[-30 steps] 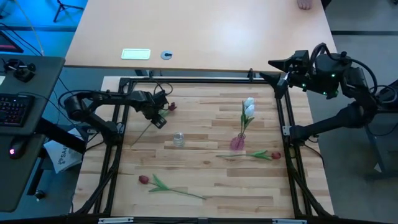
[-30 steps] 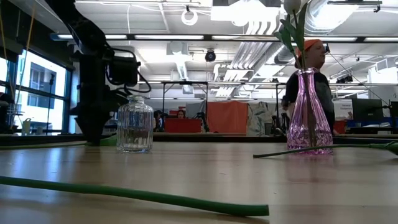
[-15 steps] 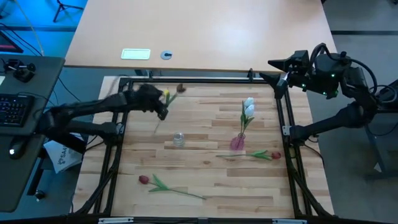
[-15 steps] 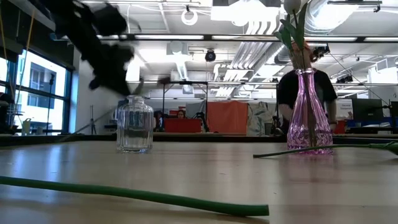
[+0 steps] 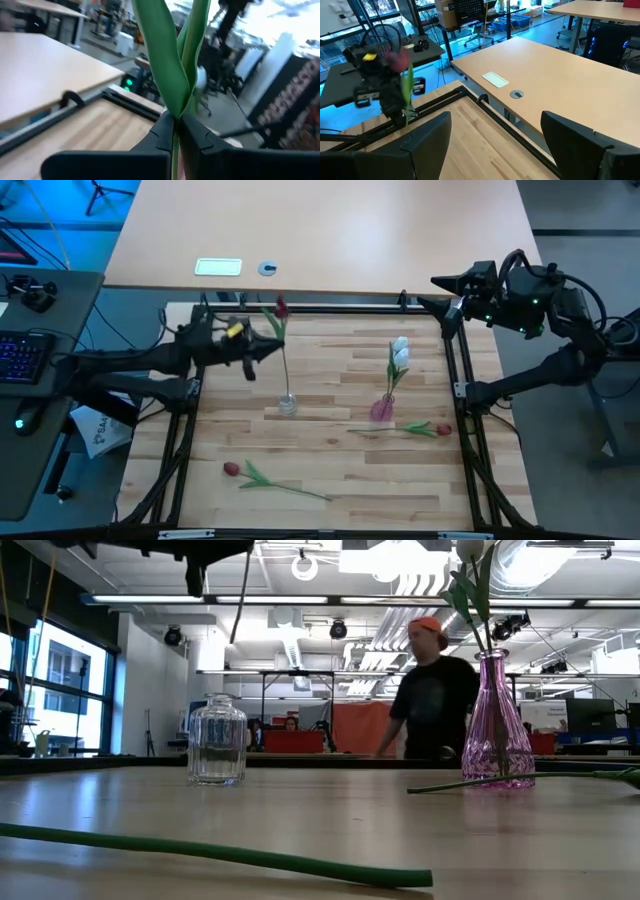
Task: Sort flowers into vase by color
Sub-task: Put the top left red flower into the transparent vase, then put the bottom red flower into the transparent vase
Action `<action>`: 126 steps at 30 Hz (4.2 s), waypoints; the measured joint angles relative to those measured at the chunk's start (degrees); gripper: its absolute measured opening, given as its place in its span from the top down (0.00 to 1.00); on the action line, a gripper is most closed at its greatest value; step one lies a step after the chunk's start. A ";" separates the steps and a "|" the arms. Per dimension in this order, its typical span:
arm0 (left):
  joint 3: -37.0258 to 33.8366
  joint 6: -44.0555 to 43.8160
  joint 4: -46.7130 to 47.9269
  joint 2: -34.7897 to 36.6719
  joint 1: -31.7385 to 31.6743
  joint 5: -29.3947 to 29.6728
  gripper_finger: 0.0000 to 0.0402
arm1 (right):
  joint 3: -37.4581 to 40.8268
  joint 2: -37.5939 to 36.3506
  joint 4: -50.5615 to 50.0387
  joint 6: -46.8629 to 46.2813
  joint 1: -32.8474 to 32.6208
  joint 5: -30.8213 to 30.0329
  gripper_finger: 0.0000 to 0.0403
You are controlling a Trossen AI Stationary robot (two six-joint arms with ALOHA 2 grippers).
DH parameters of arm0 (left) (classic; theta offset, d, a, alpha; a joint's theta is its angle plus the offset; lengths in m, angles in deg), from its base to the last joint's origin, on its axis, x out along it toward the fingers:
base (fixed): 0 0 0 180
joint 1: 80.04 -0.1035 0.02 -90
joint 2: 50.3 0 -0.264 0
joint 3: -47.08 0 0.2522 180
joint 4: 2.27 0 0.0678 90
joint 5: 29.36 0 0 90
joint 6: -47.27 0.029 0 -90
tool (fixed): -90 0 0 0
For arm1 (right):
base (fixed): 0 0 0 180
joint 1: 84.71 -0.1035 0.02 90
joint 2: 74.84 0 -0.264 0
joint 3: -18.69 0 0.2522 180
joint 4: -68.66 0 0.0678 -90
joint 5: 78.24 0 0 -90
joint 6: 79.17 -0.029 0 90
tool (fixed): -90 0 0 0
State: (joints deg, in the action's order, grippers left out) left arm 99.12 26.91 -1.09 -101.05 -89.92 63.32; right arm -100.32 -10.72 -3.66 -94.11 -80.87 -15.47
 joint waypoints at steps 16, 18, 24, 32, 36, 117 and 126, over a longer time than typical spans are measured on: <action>-10.36 1.58 -10.45 2.18 6.03 11.10 1.00 | 0.00 0.00 -0.50 0.00 -0.02 -0.01 0.24; -11.95 1.05 -11.38 2.78 6.02 11.07 1.00 | 0.00 0.00 -0.50 0.00 0.00 -0.02 0.24; -14.47 -0.36 -11.12 3.08 6.58 10.71 1.00 | 0.00 0.00 -0.50 0.00 0.00 -0.03 0.24; -15.02 3.04 -12.83 3.08 6.53 11.39 1.00 | 0.00 0.00 -0.48 -0.61 0.00 -0.06 0.24; -15.00 3.51 -15.61 4.10 6.53 11.41 1.00 | 0.00 0.00 -0.48 -1.37 -0.01 -0.06 0.24; -14.93 -31.13 25.82 23.94 31.16 -10.04 0.53 | 3.28 3.03 3.65 -18.53 -4.31 23.09 0.24; -13.97 -43.19 17.21 14.26 38.08 -0.04 0.54 | 20.50 3.04 9.42 -26.40 -18.79 32.37 0.24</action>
State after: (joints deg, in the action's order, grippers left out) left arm 85.15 -16.28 16.13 -86.79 -51.84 63.28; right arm -79.82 -7.68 5.76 -120.51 -99.66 16.90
